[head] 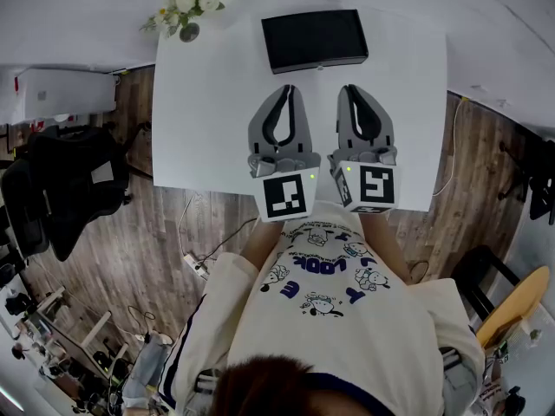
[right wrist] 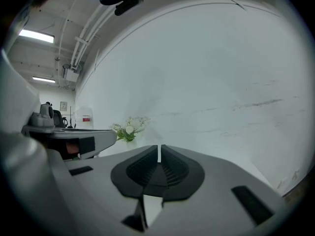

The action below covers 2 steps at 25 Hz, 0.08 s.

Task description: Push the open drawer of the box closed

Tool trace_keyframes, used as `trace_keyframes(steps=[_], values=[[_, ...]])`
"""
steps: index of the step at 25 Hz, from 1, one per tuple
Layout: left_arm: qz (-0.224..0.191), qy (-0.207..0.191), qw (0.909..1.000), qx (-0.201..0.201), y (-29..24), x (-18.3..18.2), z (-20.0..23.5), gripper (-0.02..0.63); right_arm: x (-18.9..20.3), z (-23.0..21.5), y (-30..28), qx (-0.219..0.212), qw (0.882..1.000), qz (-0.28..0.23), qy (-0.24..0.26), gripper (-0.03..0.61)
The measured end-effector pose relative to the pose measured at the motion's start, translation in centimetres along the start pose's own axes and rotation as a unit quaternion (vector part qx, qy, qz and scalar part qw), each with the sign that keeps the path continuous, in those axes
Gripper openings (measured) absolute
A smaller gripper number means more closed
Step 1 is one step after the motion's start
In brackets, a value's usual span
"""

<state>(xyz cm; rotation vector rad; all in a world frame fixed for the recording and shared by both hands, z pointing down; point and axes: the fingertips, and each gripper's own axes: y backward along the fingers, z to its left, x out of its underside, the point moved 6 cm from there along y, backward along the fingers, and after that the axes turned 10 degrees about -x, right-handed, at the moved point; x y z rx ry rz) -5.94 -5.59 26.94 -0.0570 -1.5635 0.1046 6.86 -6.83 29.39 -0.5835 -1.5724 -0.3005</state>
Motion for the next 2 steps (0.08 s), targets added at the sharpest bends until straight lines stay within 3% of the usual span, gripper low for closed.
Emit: trace_keyframes(steps=[2], values=[[0.000, 0.002, 1.0000, 0.000, -0.01, -0.01, -0.03, 0.020, -0.03, 0.03, -0.05, -0.001, 1.000, -0.001, 0.001, 0.040]])
